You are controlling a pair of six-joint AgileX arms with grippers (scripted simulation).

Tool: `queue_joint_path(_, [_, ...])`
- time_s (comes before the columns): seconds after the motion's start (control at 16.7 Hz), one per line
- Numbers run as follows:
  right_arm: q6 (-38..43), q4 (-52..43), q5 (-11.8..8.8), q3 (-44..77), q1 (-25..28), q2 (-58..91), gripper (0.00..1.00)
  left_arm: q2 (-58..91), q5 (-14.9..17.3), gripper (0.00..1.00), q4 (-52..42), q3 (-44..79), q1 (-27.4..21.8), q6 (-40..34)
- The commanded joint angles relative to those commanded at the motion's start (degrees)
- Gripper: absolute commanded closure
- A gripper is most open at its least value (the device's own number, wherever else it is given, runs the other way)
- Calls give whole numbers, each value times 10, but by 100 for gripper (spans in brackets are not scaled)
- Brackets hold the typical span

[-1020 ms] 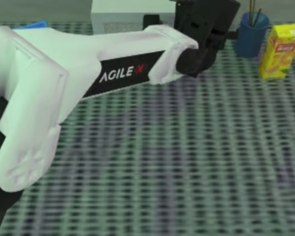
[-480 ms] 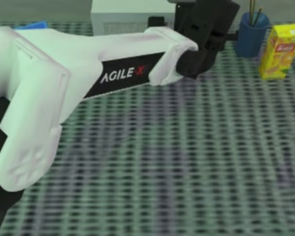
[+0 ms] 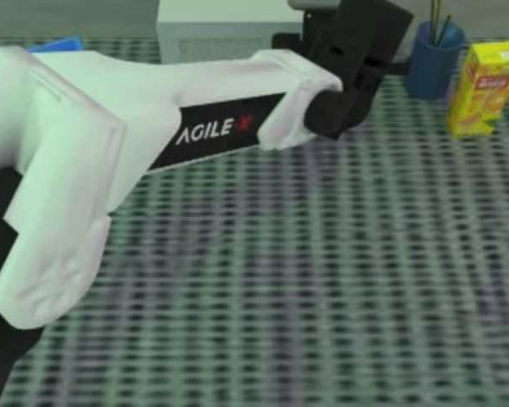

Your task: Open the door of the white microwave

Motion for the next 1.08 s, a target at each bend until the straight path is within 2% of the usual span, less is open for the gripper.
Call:
queue_joint_path(0.36, [0, 0, 0, 0, 0, 0, 0, 0, 0, 100, 0, 0, 0, 0])
queue_joint_path(0.42, [0, 0, 0, 0, 0, 0, 0, -15, -1, 100, -5, -26, -33, 1])
queue_joint_path(1.08, [0, 0, 0, 0, 0, 0, 0, -47, -18, 100, 23, -79, -21, -14])
